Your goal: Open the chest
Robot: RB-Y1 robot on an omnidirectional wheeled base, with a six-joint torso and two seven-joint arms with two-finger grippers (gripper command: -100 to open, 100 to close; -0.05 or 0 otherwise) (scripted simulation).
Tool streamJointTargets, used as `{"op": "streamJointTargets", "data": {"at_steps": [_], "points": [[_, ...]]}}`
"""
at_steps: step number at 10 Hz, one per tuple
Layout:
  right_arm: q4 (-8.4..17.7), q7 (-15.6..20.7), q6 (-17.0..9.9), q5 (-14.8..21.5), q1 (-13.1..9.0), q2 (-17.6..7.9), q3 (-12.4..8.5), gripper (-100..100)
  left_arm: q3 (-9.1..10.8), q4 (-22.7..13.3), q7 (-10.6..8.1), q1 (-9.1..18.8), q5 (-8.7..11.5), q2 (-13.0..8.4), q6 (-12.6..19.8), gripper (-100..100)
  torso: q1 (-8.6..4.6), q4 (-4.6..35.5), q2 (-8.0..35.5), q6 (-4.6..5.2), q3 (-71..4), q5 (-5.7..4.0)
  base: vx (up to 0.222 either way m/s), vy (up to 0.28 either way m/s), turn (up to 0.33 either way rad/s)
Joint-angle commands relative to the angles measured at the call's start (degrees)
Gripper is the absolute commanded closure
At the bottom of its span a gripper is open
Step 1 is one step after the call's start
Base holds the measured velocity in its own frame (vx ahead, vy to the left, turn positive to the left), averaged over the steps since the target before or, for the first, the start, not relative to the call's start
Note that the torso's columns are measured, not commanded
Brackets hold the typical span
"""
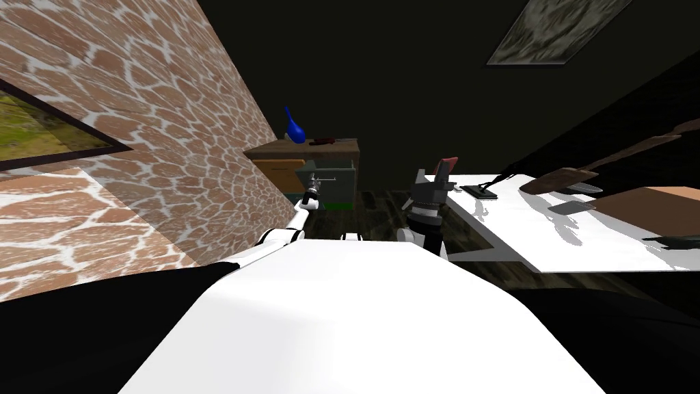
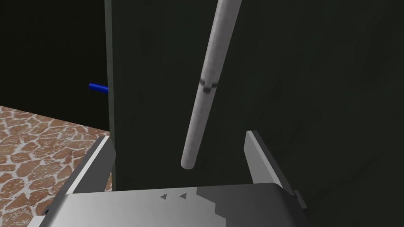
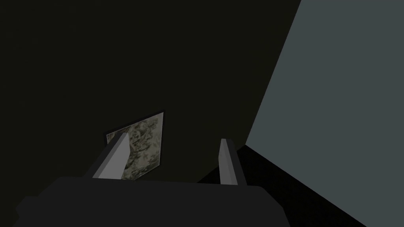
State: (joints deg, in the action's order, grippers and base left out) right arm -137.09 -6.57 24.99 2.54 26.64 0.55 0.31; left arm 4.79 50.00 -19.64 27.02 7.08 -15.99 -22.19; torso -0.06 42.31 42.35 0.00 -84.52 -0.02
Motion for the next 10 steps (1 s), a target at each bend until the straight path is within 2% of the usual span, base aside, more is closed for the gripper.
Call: {"op": "streamJointTargets", "data": {"at_steps": [1, 2, 3, 5, 6, 7, 9, 10], "points": [[0.0, 0.0, 0.0, 0.0, 0.0, 0.0, 0.0, 0, -0.24, 2.2, 1.07, -0.7, 0.1, 1.1, 1.3, -100, 0.01, 0.0, 0.0, 0.02, 0.0, 0.01, 0.008, 0.01, -0.008], [0.0, 0.0, 0.0, 0.0, 0.0, 0.0, 0.0, 0, -0.96, 4.1, 2.44, -1.0, 0.5, 2.5, 3.2, -100, -0.01, 0.0, 0.0, 0.02, 0.0, 0.01, 0.013, 0.028, 0.149], [0.0, 0.0, 0.0, 0.0, 0.0, 0.0, 0.0, 0, -0.96, 4.8, 2.44, -1.0, 0.5, 2.5, 3.2, -100, 0.09, 0.0, -0.1, -0.03, 0.0, 0.03, 0.016, 0.025, 0.085], [0.0, 0.0, 0.0, 0.0, 0.0, 0.0, 0.0, 0, -2.39, 9.0, 5.18, -1.6, 1.3, 5.3, 7.1, -100, 0.1, 0.0, -0.1, -0.01, -0.1, 0.03, 0.031, 0.044, 0.197], [0.0, 0.0, 0.0, 0.0, 0.0, 0.0, 0.0, 0, -2.39, 10.1, 5.18, -1.6, 1.3, 5.3, 7.1, -100, 0.14, -0.1, -0.1, -0.01, -0.1, 0.05, 0.034, 0.037, 0.046], [0.0, 0.0, 0.0, 0.0, 0.0, 0.0, 0.0, 0, -3.11, 11.9, 6.55, -1.9, 1.7, 6.7, 9.0, -100, 0.04, 0.0, -0.1, 0.04, -0.1, 0.03, 0.035, 0.043, 0.112], [0.0, 0.0, 0.0, 0.0, 0.0, 0.0, 0.0, 0, -3.11, 12.7, 6.55, -1.9, 1.7, 6.7, 9.0, -100, 0.02, 0.0, 0.0, 0.01, 0.0, 0.02, 0.017, 0.021, 0.032], [0.0, 0.0, 0.0, 0.0, 0.0, 0.0, 0.0, 0, -3.83, 14.9, 7.92, -2.1, 2.1, 8.1, 10.9, -100, -0.03, 0.0, 0.0, 0.02, 0.0, 0.0, 0.017, 0.021, 0.144]]}}
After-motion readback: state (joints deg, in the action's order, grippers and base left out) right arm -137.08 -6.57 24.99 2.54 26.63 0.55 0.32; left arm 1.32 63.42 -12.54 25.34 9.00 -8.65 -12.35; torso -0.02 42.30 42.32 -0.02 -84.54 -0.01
